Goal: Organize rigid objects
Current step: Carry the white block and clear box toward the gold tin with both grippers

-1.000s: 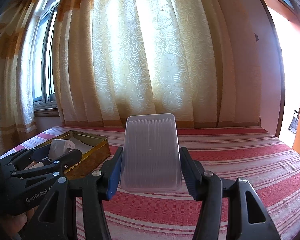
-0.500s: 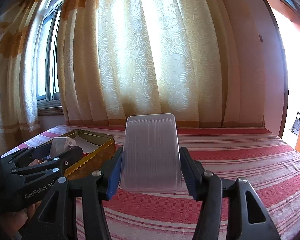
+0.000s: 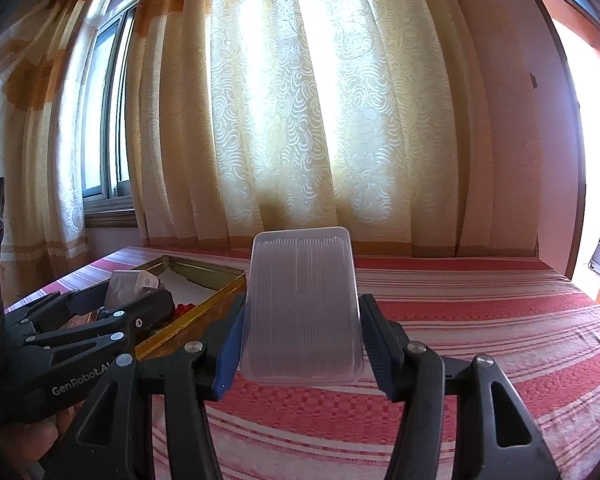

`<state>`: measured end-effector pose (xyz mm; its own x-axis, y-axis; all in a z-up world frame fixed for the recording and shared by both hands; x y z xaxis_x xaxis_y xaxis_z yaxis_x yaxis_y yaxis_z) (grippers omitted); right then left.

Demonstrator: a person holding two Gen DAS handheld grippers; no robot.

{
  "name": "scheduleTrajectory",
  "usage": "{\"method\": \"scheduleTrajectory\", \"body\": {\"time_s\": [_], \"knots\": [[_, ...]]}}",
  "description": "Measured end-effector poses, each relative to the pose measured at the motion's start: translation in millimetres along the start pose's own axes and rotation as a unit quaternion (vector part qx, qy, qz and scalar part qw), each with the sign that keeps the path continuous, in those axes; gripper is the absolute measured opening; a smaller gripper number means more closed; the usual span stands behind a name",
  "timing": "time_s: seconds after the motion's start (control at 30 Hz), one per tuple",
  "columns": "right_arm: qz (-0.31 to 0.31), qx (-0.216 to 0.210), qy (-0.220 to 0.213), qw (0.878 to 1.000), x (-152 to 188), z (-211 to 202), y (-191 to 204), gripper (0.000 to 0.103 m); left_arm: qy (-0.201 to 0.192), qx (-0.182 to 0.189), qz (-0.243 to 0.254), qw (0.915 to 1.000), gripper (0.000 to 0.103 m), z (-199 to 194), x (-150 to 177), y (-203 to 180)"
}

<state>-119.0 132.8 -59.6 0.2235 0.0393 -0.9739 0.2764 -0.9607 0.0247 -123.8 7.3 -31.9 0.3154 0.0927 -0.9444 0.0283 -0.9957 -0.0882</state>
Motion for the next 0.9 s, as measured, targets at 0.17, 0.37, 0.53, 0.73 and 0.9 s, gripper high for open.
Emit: {"method": "scheduleTrajectory", "body": {"time_s": [0.17, 0.37, 0.53, 0.73, 0.9], "knots": [[0.002, -0.004, 0.000, 1.000, 0, 1, 4, 0.057, -0.001, -0.002, -0.003, 1.0000, 0.064, -1, 0, 6], [0.000, -0.009, 0.000, 1.000, -1, 1, 8, 0.057, -0.006, -0.006, -0.004, 1.0000, 0.064, -5, 0, 11], [0.000, -0.011, 0.000, 1.000, 0, 2, 11, 0.057, -0.008, -0.008, -0.008, 0.9999, 0.064, -7, 0, 16], [0.000, -0.021, 0.001, 1.000, -1, 5, 17, 0.057, -0.010, -0.010, -0.014, 0.9998, 0.064, -8, 0, 23], [-0.005, -0.028, 0.000, 1.000, -1, 6, 26, 0.057, -0.015, -0.012, -0.018, 0.9996, 0.064, -10, 0, 30]]}}
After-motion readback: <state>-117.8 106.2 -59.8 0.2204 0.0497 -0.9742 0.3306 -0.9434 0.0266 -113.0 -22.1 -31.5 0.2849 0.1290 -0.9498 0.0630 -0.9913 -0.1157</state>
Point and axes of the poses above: each gripper's, at about its wrist camera, not at the fingertips, and z roughly the way its jaws point, y to its left, x to its underside, the point moved 7 cm from there along z, roughly the way its jaws point, and after that the axes turned 1 degree about -y, right-handed, at the moved point
